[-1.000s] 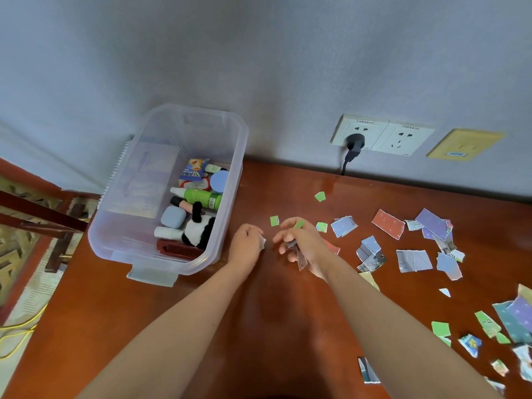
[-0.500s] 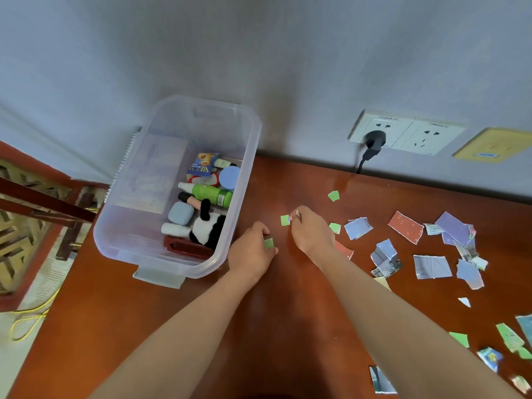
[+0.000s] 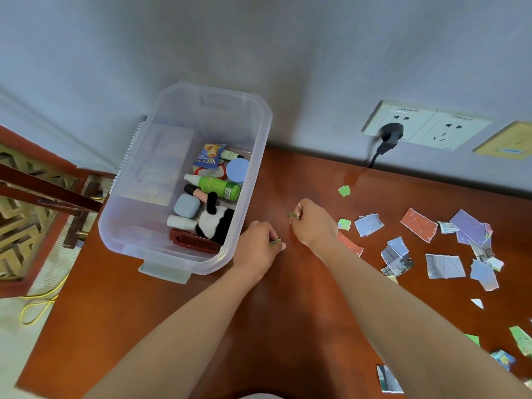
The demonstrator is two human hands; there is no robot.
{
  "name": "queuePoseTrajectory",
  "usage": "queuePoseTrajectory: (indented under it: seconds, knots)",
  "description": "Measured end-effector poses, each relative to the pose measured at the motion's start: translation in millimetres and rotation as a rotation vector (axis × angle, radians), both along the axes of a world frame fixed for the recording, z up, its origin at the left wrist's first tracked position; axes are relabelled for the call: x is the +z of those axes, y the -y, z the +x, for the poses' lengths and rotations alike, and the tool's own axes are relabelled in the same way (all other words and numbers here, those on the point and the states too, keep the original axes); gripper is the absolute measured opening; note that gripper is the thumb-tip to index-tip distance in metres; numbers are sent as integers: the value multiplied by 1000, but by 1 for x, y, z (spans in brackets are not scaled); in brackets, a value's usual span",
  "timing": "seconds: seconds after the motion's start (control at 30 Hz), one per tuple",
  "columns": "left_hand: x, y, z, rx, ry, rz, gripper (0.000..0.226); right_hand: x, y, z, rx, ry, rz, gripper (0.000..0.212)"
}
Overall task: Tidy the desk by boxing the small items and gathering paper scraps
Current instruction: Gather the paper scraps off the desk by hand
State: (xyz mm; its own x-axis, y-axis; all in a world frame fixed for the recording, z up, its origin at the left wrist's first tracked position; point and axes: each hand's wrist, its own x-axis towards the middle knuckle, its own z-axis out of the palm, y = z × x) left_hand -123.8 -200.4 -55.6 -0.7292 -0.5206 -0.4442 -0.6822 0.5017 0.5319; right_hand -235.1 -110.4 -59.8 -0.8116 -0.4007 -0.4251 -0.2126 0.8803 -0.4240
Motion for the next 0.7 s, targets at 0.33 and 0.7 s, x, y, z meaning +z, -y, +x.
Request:
queuePoseTrajectory:
  seconds: [0.33, 0.7]
  knots:
    - [11, -6, -23, 419, -60, 519, 9, 29, -29, 10, -747, 574, -824, 20]
    - [24, -50, -78, 326, -77, 635, 9, 24, -89, -22, -622, 188, -522, 2]
